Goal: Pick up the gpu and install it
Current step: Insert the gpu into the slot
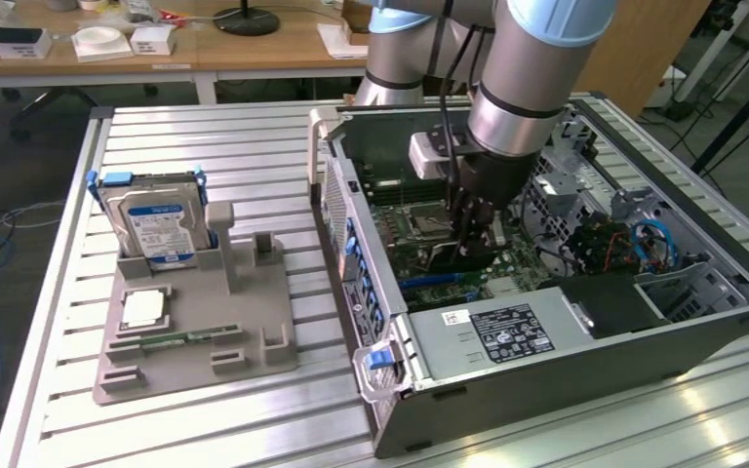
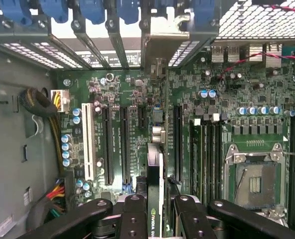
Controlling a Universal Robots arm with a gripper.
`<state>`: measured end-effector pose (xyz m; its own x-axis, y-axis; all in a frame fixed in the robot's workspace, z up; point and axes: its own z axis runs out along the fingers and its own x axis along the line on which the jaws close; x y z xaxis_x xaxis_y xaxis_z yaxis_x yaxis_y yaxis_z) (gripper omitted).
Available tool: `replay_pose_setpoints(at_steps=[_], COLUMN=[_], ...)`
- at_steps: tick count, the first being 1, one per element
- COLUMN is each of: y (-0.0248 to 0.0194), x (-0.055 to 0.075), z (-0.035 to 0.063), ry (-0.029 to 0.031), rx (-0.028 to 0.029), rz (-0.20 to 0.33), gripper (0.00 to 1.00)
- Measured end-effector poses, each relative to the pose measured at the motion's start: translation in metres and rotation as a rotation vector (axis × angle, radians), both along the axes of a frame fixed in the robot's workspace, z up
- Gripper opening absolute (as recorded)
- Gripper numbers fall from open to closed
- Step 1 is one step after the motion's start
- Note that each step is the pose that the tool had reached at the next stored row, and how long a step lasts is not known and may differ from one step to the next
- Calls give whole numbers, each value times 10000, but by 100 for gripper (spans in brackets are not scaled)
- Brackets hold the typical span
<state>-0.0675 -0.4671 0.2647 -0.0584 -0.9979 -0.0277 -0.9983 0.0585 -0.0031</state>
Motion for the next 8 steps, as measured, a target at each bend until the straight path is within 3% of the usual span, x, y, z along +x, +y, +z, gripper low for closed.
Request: replay_pose_setpoints(at_steps=[8], y=[43], x=[-58], z=[-90], ry=[-2], rx=[-12], rz=[1], gripper=[26])
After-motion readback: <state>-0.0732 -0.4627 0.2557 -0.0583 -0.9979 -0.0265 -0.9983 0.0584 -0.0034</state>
